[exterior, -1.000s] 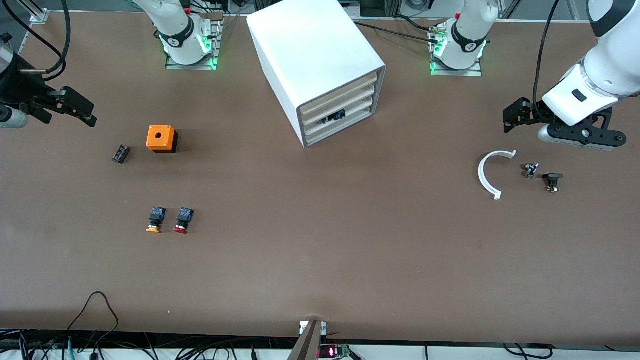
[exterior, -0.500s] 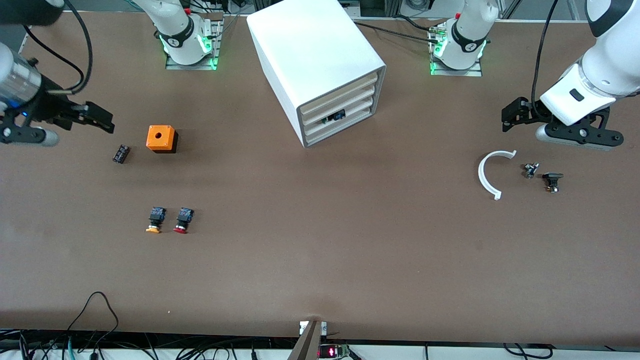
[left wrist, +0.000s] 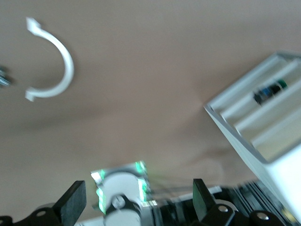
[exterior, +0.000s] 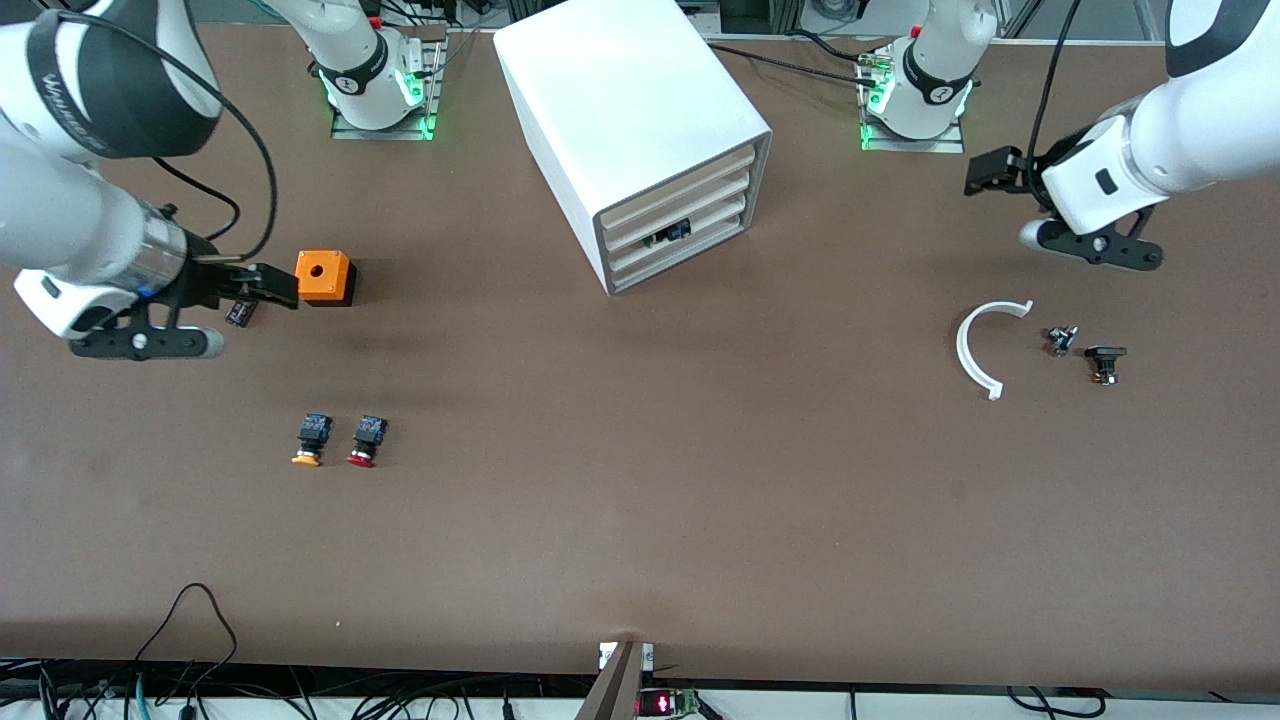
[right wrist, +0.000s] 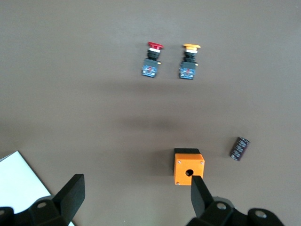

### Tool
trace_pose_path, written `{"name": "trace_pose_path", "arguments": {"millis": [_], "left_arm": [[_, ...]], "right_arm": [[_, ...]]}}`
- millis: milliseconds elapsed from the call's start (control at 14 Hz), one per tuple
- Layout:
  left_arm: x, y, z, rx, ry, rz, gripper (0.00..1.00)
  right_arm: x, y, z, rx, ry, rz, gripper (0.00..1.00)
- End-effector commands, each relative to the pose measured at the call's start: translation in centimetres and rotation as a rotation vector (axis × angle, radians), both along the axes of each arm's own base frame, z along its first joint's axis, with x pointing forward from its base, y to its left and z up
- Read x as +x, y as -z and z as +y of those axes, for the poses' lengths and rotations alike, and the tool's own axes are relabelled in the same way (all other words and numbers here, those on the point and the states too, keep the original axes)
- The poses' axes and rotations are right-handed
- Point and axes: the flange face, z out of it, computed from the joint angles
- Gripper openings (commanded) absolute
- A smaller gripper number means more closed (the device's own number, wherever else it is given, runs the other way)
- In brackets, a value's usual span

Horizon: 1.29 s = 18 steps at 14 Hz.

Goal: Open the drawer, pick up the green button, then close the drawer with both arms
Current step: 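Move the left gripper to the drawer handle while the right gripper advances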

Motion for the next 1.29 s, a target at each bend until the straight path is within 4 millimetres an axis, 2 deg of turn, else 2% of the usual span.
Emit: {"name": "trace_pose_path", "arguments": {"millis": [0, 286, 500, 571, 786, 929, 1000, 1143, 1214], "left_arm": [[0.2, 2.7, -1.3, -0.182, 0.046, 0.124, 1.0], [2.6, 8.0, -3.1, -0.474, 0.11, 0.197, 1.0], [4.4, 12.7, -4.2, -0.655, 0.167, 0.162, 1.0], [4.6, 14.4, -4.6, -0.726, 0.193, 0.139, 1.0], [3.8, 19.4, -7.0, -0.884, 0.185, 0.044, 0.99], [2.4, 23.1, -8.5, -0.91, 0.178, 0.007, 0.99], [1.5, 24.9, -9.3, -0.922, 0.181, 0.008, 0.98], [0.4, 29.1, -9.4, -0.975, 0.163, -0.072, 0.98], [-0.7, 31.2, -10.7, -1.038, 0.15, -0.086, 0.98]], "right_arm": [[0.9, -1.0, 1.0, -0.008, -0.003, -0.033, 1.0], [1.4, -0.7, 1.5, 0.004, 0.011, -0.054, 1.0], [0.4, -0.6, 4.5, -0.008, 0.079, -0.038, 1.0], [0.3, -0.3, 4.8, -0.012, 0.081, -0.031, 1.0], [0.1, 0.0, 4.6, -0.013, 0.08, -0.02, 1.0], [-0.4, 0.2, 4.8, -0.019, 0.098, 0.019, 1.0], [-0.6, 0.3, 5.1, -0.018, 0.119, 0.029, 1.0], [-1.7, 0.6, 7.0, -0.037, 0.079, 0.079, 1.0], [-1.9, 0.8, 7.5, -0.042, 0.073, 0.084, 1.0]]}}
